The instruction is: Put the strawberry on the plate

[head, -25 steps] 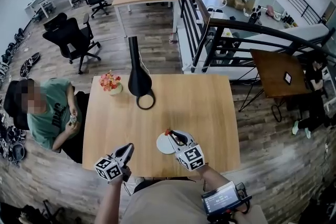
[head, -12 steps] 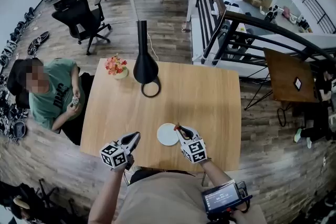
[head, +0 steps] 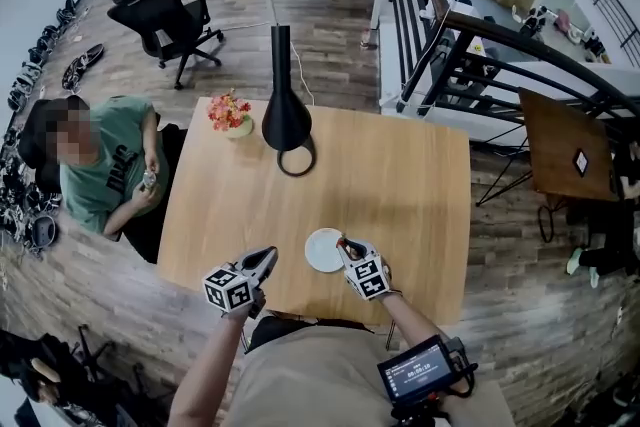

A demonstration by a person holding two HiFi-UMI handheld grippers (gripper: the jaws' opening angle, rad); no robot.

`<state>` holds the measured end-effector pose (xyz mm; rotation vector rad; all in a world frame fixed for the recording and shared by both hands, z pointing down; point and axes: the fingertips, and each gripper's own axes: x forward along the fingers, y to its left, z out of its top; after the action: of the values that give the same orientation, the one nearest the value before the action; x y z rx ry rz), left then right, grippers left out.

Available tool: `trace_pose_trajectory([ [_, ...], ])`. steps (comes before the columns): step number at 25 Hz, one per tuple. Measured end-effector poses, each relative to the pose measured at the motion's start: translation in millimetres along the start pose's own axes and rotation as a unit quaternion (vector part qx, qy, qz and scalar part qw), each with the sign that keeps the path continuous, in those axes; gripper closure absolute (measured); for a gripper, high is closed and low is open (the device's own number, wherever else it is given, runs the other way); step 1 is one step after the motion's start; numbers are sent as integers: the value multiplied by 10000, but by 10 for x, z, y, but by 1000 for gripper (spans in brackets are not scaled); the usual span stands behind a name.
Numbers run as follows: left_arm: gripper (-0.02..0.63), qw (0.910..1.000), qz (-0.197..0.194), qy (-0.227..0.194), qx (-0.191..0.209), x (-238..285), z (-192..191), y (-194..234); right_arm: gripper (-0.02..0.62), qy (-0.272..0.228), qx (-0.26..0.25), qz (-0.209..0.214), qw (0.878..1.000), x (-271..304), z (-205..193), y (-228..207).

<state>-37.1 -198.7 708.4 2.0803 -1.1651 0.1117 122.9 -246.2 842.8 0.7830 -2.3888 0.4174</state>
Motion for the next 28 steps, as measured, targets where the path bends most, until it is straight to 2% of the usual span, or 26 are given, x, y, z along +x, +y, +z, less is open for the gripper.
trace_pose_trajectory([
  [5,603,9998,93,159,-10,29,-120,59,532,678,-126,143,9975,240,-303,33],
  [13,603,9995,184,217,-118,-22,-242,54,532,1274,-341,420,9904,560,-640,172],
  [25,603,9987,336,250,-275,-194,-411,79,531,1749,-548,518,9817,892,-904,343],
  [28,603,9987,338,250,-275,-204,-427,61,531,1727,-520,560,9820,907,-923,357],
])
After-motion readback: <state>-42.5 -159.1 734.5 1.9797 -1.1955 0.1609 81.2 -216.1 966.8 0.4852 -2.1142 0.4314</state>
